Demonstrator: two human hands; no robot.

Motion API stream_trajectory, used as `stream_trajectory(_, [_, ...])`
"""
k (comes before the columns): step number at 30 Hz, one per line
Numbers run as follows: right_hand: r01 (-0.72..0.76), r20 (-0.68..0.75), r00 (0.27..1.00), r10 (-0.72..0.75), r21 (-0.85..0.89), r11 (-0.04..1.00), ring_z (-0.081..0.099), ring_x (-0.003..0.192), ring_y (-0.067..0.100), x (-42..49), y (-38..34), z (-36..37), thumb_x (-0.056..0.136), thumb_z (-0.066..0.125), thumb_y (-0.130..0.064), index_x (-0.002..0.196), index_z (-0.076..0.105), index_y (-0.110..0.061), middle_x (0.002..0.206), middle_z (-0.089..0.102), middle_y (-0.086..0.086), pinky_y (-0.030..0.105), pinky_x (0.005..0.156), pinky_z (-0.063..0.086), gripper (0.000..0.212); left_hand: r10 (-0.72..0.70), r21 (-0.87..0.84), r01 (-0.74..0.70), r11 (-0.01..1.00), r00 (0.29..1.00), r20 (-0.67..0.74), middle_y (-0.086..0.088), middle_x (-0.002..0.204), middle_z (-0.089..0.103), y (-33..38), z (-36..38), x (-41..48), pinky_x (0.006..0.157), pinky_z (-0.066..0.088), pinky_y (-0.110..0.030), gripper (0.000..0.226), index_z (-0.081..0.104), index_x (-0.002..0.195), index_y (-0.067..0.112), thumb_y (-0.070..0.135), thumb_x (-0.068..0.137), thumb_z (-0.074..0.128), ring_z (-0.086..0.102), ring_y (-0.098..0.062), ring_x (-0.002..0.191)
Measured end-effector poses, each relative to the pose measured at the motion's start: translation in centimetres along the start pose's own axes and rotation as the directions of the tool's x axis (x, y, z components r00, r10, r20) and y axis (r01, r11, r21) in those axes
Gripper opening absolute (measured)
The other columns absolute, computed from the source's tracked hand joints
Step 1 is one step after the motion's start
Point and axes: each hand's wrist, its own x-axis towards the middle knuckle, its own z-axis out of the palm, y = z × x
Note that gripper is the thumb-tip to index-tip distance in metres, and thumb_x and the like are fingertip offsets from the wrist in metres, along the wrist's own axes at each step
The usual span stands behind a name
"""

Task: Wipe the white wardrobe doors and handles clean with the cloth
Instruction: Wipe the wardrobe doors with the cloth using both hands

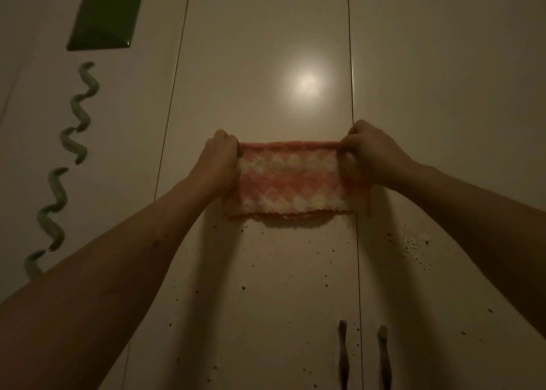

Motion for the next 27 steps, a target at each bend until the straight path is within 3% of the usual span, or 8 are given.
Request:
stream_trajectory(3, [0.016, -0.059, 0.998, -0.020, -0.071, 0.997, 0.044, 0.086, 0.025, 0.8, 0.0, 0.4, 0.093, 0.063, -0.015, 0.117, 0.066, -0.003, 0.112, 0.049, 0.015, 0.031, 0.069, 0.036, 0.026, 0.044, 0.106, -0.039, 0.994, 0.998, -0.040, -0.013, 0.112, 0.044, 0.3, 0.4, 1.0, 0.076, 0.044, -0.035, 0.012, 0.056, 0.100, 0.005, 0.008, 0.088, 0.057, 0.047, -0.030, 0.095])
stream_trajectory(8, [0.023, 0.001, 1.000, -0.023, -0.246, 0.969, 0.043, 0.082, 0.019, 1.2, -0.4, 0.8, 0.087, 0.065, -0.024, 0.104, 0.061, -0.007, 0.108, 0.046, 0.007, 0.032, 0.063, 0.038, 0.025, 0.119, 0.331, -0.086, 0.940, 0.989, -0.082, -0.013, 0.114, 0.041, 0.6, 1.7, 1.3, 0.064, 0.043, -0.037, 0.010, 0.059, 0.093, 0.002, 0.003, 0.084, 0.062, 0.046, -0.029, 0.087])
stream_trajectory(12, [0.135, 0.040, 0.989, -0.141, -0.629, 0.765, 0.044, 0.108, 0.024, 0.6, -1.6, 0.6, 0.086, 0.066, -0.039, 0.108, 0.069, -0.018, 0.122, 0.050, 0.005, 0.039, 0.089, 0.036, 0.030, 0.124, 0.469, -0.094, 0.878, 0.992, -0.032, -0.007, 0.115, 0.039, 0.8, 2.6, 1.1, 0.064, 0.042, -0.032, 0.017, 0.067, 0.096, 0.018, 0.023, 0.081, 0.072, 0.045, -0.026, 0.089])
stream_trajectory(16, [0.121, 0.145, 0.989, -0.028, -0.689, 0.714, 0.045, 0.113, 0.026, 0.9, -4.0, 1.4, 0.091, 0.059, -0.037, 0.109, 0.068, -0.020, 0.118, 0.056, 0.006, 0.039, 0.096, 0.036, 0.027, 0.208, 0.640, -0.145, 0.755, 0.978, -0.024, -0.009, 0.120, 0.048, 2.0, 2.4, 0.7, 0.083, 0.040, -0.036, 0.014, 0.068, 0.097, 0.013, 0.019, 0.086, 0.061, 0.043, -0.030, 0.107])
stream_trajectory(20, [0.073, 0.219, 0.971, 0.098, -0.658, 0.750, 0.047, 0.091, 0.024, 1.4, -4.8, 1.7, 0.088, 0.057, -0.047, 0.101, 0.062, -0.018, 0.098, 0.052, 0.008, 0.034, 0.072, 0.042, 0.032, 0.029, 0.521, -0.062, 0.851, 0.997, 0.071, -0.016, 0.119, 0.046, 3.5, 3.2, -0.1, 0.086, 0.047, -0.037, 0.037, 0.058, 0.118, 0.003, 0.019, 0.086, 0.064, 0.046, -0.032, 0.110])
stream_trajectory(22, [-0.123, 0.175, 0.954, 0.242, -0.505, 0.854, 0.050, 0.085, 0.025, 1.7, -4.7, 2.7, 0.091, 0.053, -0.050, 0.118, 0.059, -0.007, 0.102, 0.050, 0.015, 0.033, 0.063, 0.043, 0.051, -0.016, 0.447, -0.020, 0.895, 0.997, 0.078, -0.022, 0.123, 0.046, 3.5, 3.7, -0.5, 0.093, 0.047, -0.042, 0.053, 0.050, 0.126, -0.001, 0.022, 0.081, 0.068, 0.044, -0.039, 0.117])
stream_trajectory(24, [-0.350, 0.119, 0.910, 0.396, -0.292, 0.890, 0.054, 0.103, 0.036, 1.3, -4.6, 4.0, 0.089, 0.052, -0.062, 0.143, 0.035, 0.004, 0.127, 0.043, 0.026, 0.042, 0.078, 0.052, 0.087, -0.025, 0.350, 0.015, 0.937, 0.999, 0.024, -0.027, 0.126, 0.046, 3.3, 4.4, -0.9, 0.098, 0.044, -0.046, 0.049, 0.043, 0.127, -0.004, 0.022, 0.088, 0.056, 0.043, -0.041, 0.117])
stream_trajectory(27, [-0.217, 0.021, 0.972, 0.233, -0.287, 0.933, 0.031, 0.137, 0.047, -0.5, -4.5, 6.3, 0.093, 0.042, -0.067, 0.154, 0.018, -0.012, 0.157, 0.018, 0.027, 0.055, 0.111, 0.032, 0.086, -0.045, 0.143, 0.047, 0.989, 0.999, -0.013, -0.028, 0.144, 0.033, 3.2, 5.9, -1.9, 0.111, 0.030, -0.056, 0.057, 0.028, 0.143, 0.008, 0.042, 0.098, 0.032, 0.034, -0.045, 0.131])
